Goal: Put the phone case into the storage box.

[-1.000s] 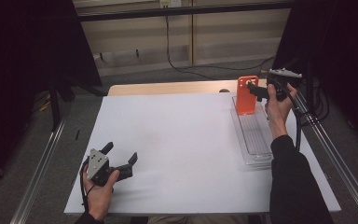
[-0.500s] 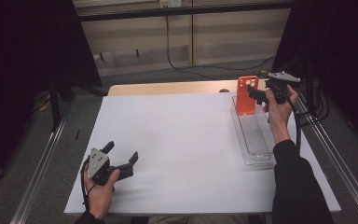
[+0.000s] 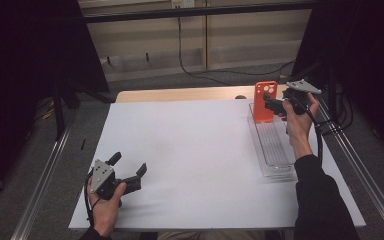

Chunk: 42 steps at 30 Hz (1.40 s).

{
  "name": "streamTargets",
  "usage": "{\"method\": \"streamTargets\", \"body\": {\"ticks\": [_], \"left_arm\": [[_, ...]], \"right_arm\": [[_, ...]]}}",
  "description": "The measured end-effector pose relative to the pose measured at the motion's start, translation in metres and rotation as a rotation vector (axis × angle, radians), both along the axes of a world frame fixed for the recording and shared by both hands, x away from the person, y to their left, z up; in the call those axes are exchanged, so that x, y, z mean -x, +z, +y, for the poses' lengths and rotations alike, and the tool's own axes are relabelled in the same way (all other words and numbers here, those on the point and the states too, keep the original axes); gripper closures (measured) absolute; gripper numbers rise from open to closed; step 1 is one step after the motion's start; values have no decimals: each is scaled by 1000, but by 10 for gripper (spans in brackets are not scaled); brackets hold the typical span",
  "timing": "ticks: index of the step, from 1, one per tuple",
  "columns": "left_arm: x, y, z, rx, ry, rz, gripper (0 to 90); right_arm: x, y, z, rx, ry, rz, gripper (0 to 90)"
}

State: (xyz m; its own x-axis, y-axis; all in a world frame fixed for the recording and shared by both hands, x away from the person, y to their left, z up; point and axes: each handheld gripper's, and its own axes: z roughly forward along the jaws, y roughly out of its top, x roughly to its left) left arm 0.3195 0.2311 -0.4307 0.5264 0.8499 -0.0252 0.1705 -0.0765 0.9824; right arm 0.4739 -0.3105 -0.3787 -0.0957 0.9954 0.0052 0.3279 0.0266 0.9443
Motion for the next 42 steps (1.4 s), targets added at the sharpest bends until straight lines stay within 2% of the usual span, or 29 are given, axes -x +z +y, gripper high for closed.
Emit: {"method": "streamTargets", "body": {"ticks": [2,4,13,15,17,19,31,37,42], "left_arm": [[0,0,0,4,2,-1,32],[0,0,1,2,5,-5,32],[1,1,1,2,9,-8,32],[1,1,1,2,9,-8,32],[1,1,1,2,11,-8,32],[1,1,2,0,13,-9,32],[2,1,2,-2,15,-13,32],[3,3,0,-5,13,-28,32],[3,3,1,-5,13,-24,32]], "right_arm": [[1,0,0,1,7,-16,84],[3,-1,1,-3,-7,-40,138],[16,-3,0,-47,1,-51,122],[20,-1,0,-60,13,-50,94],[24,-1,-1,-62,36,-68,69],[27,0,-1,-56,19,-73,77],[44,0,4,-50,36,-112,35],[55,1,5,-43,33,-137,29],[61,0,5,-32,34,-134,25]]}}
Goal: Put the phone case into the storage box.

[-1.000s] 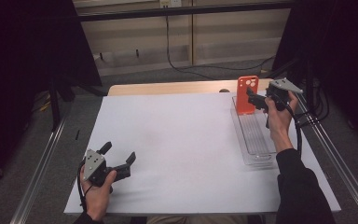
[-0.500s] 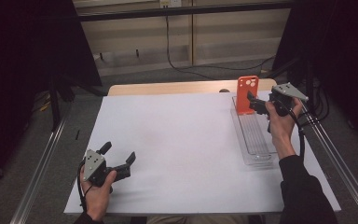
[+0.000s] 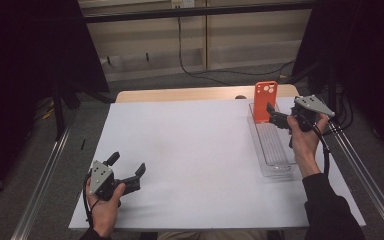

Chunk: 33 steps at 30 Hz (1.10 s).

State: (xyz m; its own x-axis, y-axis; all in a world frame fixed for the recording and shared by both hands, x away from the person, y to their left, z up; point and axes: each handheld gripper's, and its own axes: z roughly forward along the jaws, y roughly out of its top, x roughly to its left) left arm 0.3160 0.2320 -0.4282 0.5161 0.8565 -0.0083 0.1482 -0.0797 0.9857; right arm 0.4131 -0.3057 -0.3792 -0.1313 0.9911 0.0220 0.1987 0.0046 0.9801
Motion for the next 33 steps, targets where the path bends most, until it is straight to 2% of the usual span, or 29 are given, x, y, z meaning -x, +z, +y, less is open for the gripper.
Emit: {"method": "streamTargets", "body": {"ticks": [6,17,33], "left_arm": [[1,0,0,7,7,-6,32],[1,1,1,4,9,-4,32],[2,1,1,4,11,-4,32]], "right_arm": [[9,-1,2,8,1,-15,26],[28,7,6,4,18,-38,23],[54,5,6,24,18,-54,26]]}}
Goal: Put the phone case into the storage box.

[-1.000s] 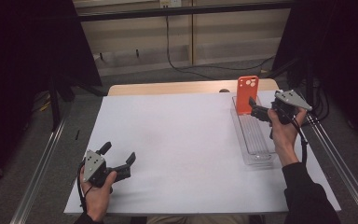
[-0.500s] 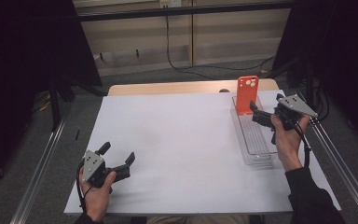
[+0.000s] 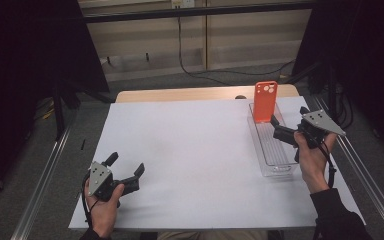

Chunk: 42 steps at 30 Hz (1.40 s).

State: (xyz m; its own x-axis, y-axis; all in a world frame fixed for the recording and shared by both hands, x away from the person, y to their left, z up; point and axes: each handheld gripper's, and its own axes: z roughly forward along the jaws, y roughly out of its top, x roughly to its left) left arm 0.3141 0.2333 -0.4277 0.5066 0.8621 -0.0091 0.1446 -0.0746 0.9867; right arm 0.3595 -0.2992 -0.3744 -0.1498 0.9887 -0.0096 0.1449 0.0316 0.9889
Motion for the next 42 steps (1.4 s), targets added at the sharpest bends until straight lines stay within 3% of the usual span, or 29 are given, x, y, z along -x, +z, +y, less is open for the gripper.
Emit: {"method": "streamTargets", "body": {"ticks": [42], "left_arm": [[3,1,1,-7,13,8,36]], "right_arm": [[62,-21,-3,2,-34,-47,17]]}}
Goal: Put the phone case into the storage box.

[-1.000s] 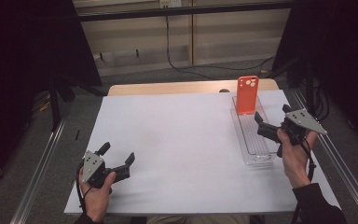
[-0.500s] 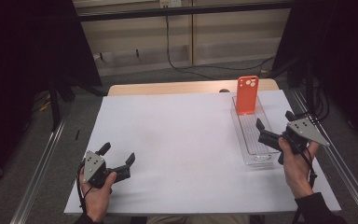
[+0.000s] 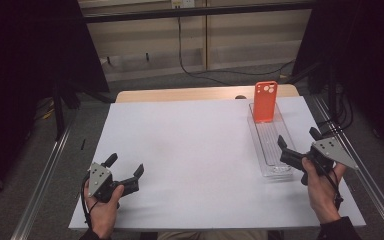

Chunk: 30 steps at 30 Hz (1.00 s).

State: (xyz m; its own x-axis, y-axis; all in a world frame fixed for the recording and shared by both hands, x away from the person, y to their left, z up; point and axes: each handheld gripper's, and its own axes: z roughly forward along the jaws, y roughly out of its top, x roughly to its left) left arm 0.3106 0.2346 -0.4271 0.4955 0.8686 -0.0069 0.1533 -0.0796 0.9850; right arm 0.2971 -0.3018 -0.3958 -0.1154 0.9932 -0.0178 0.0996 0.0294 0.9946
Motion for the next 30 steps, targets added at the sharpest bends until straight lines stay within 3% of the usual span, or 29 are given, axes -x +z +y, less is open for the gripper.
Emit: {"method": "streamTargets", "body": {"ticks": [18,30], "left_arm": [[6,1,2,-11,7,3,35],[8,0,4,-15,15,8,35]], "right_arm": [[35,-17,-5,-8,-10,24,16],[55,-25,-5,-3,15,41,5]]}}
